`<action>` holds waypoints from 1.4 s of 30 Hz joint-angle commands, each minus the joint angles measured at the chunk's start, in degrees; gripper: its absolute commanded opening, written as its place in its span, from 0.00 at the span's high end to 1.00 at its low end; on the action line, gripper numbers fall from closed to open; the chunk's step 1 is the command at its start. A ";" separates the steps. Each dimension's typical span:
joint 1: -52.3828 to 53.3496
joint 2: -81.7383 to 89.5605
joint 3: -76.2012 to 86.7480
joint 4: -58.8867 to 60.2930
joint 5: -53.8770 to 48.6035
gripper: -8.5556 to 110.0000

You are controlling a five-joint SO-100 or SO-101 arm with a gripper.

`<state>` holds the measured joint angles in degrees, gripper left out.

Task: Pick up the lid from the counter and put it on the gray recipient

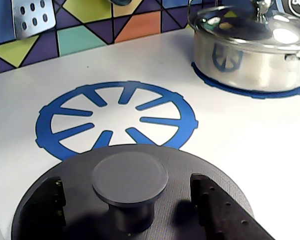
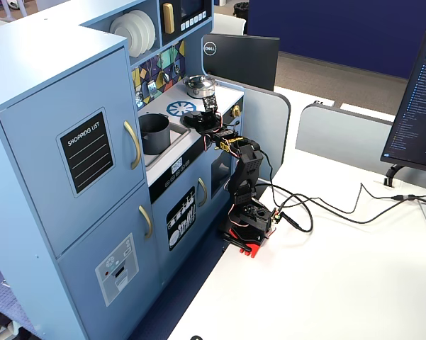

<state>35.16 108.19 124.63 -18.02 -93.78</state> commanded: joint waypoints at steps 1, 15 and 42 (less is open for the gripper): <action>-0.62 -0.70 -4.57 -1.93 0.62 0.74; -2.29 -5.01 -5.27 -2.37 -0.18 0.93; -14.41 13.18 -25.84 21.18 3.69 0.93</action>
<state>24.96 114.87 103.80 0.09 -89.91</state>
